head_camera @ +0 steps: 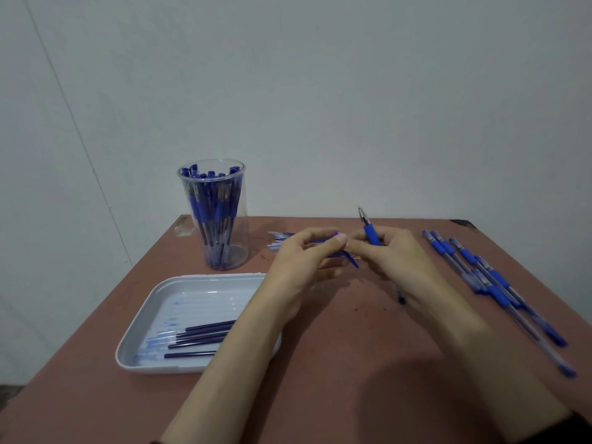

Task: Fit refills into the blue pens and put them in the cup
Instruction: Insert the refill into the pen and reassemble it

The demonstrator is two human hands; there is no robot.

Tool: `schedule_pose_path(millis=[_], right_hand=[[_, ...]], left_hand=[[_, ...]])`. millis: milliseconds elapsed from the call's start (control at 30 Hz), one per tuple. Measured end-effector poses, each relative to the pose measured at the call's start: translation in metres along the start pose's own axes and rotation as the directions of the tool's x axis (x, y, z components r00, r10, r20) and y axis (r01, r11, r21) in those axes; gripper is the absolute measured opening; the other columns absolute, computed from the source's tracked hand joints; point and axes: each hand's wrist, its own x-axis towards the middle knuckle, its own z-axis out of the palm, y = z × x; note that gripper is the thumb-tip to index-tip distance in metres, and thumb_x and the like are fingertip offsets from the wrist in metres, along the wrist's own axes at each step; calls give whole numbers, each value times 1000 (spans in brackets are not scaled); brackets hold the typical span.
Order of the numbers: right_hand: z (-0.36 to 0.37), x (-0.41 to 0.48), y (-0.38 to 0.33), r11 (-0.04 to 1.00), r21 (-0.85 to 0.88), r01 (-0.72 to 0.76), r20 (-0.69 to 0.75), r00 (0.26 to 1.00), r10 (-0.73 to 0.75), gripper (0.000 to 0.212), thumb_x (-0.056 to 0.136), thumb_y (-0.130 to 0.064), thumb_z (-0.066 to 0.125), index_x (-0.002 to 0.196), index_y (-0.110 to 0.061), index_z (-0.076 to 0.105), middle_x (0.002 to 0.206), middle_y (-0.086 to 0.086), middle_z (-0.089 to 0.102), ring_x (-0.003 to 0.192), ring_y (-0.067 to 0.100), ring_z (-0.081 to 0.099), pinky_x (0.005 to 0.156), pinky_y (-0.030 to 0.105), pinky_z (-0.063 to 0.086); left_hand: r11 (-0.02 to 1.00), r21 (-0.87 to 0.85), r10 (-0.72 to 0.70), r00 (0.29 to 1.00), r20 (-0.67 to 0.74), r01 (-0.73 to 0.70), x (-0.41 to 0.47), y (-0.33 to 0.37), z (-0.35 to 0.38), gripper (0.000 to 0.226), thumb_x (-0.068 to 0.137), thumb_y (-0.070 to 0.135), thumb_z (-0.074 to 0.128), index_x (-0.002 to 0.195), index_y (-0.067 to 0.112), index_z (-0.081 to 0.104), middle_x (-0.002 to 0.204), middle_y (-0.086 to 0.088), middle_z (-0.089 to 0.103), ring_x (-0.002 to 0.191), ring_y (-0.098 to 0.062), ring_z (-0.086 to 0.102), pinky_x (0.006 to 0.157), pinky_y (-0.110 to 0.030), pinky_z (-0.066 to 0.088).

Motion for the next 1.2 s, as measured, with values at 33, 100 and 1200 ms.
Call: schedule_pose_path(millis=[33,100,1200], right_hand=[[1,0,0,1000,6,17,0,1000,-17,10,87,-15,68,85,-5,70,43,-14,55,37,-4,46,41,5,31],[2,1,-1,999,23,42,16,999,-42,6,86,-10,68,90,-6,71,46,-14,57,38,-5,48,42,4,33],[7,1,8,857,-365,364,-27,916,-400,21,83,-6,71,78,-26,67,71,-7,66,63,0,53,61,10,41]], left_hand=[[1000,-23,4,1000,-9,-4,0,0,0,17,87,12,65,102,5,64,91,-13,70,77,-21,69,72,-28,57],[997,-69,27,999,-46,-30,1,1,-1,8,86,7,65,94,4,63,84,-11,68,70,-17,68,71,-26,57],[972,1,229,948,-221,-234,5,3,-8,9,87,6,64,94,0,63,73,-9,70,62,-10,68,63,-17,55]])
